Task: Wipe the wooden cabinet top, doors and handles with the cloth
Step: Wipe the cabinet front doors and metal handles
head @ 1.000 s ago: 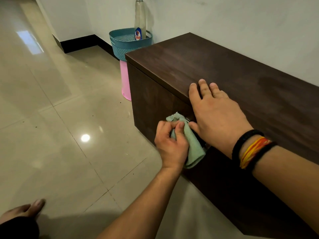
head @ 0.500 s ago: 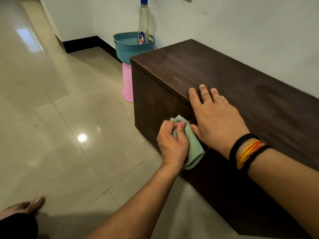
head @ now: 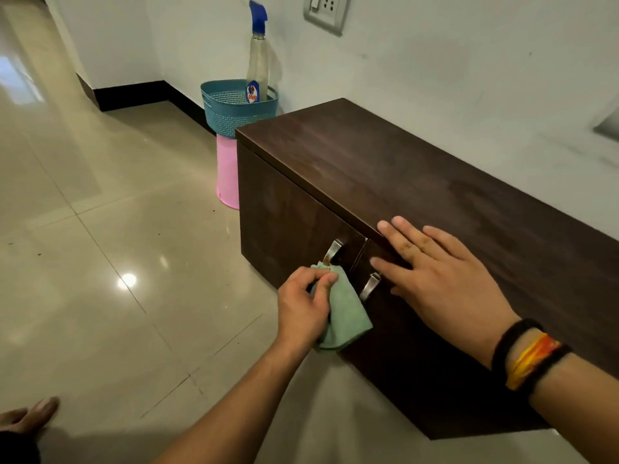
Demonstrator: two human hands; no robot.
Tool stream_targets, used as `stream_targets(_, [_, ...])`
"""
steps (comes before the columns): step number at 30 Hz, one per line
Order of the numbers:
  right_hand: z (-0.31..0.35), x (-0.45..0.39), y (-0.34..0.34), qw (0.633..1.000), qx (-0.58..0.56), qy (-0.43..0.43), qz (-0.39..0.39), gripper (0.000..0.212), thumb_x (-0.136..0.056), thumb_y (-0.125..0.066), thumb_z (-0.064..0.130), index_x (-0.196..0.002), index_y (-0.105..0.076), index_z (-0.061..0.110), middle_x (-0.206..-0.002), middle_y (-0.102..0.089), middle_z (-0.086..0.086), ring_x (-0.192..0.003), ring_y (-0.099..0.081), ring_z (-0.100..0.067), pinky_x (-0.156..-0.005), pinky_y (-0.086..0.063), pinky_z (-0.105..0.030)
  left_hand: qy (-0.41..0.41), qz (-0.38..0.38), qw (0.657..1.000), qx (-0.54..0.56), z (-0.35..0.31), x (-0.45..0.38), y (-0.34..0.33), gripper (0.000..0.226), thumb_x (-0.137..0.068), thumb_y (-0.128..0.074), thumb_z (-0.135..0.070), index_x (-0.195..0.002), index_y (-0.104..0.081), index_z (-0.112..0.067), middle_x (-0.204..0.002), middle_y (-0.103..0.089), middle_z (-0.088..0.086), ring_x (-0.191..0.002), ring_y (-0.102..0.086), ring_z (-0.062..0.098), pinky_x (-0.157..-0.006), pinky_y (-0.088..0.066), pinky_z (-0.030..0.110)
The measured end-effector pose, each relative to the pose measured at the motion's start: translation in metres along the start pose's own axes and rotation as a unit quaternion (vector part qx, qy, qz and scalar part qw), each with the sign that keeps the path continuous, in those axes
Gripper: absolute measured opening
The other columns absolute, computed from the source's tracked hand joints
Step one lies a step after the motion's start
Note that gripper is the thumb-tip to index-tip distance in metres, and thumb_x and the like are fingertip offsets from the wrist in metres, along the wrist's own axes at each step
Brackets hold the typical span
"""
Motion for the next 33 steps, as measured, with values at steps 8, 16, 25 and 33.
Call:
stream_targets(8, [0.025, 0.007, -0.005, 0.994, 0.07, -0.004, -0.087, 0.056, -0.104, -0.016, 0.016, -0.134, -0.063, 0.016, -0.165, -0.022, -0.001, -0.154, -0.01, -0.029, -0.124, -0.002, -0.041, -0.066, -0.006, 0.995, 0.08, -0.039, 0.019, -0.021, 0.005, -0.091, -0.072, -0.023, -0.094, -0.075, -0.022, -0.093, -0.071, -0.013, -0.092, -0.068, 0.008, -0.083, -0.056, 0.03])
stream_targets(16, [0.035, 0.0, -0.018, 0.99, 0.084, 0.037, -0.11, 0.045, -0.098, -0.034, 0.016, -0.131, -0.065, 0.013, -0.153, -0.047, 0.002, -0.148, -0.028, -0.032, -0.121, -0.01, -0.04, -0.116, -0.019, 0.991, 0.06, -0.028, 0.027, -0.038, 0.004, -0.091, -0.063, -0.018, -0.088, -0.066, -0.016, -0.091, -0.061, -0.005, -0.088, -0.061, 0.015, -0.078, -0.055, 0.041])
stream_targets(25, [0.035, 0.0, -0.018, 0.991, 0.054, 0.046, -0.111, 0.044, -0.096, -0.032, 0.011, -0.115, -0.071, 0.003, -0.144, -0.057, -0.007, -0.144, -0.036, -0.036, -0.118, -0.021, -0.043, -0.083, -0.007, 0.995, 0.063, 0.006, 0.034, -0.042, 0.009, -0.09, -0.066, -0.027, -0.084, -0.067, -0.021, -0.088, -0.057, -0.021, -0.086, -0.06, 0.014, -0.076, -0.053, 0.041])
stream_targets(33, [0.033, 0.0, -0.023, 0.99, 0.058, 0.053, -0.114, 0.041, -0.099, -0.036, 0.015, -0.122, -0.068, 0.003, -0.142, -0.059, -0.007, -0.146, -0.033, -0.036, -0.119, -0.021, -0.044, -0.071, -0.033, 0.99, 0.117, -0.03, 0.026, -0.045, 0.019, -0.089, -0.068, -0.009, -0.083, -0.064, -0.026, -0.086, -0.062, -0.004, -0.083, -0.062, 0.012, -0.076, -0.053, 0.027])
Point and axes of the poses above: each hand's wrist, its own x-axis away from the middle knuckle, its own y-axis out of the back of the hand, z = x × y, the point moved 4 cm from there along -x, towards the middle knuckle
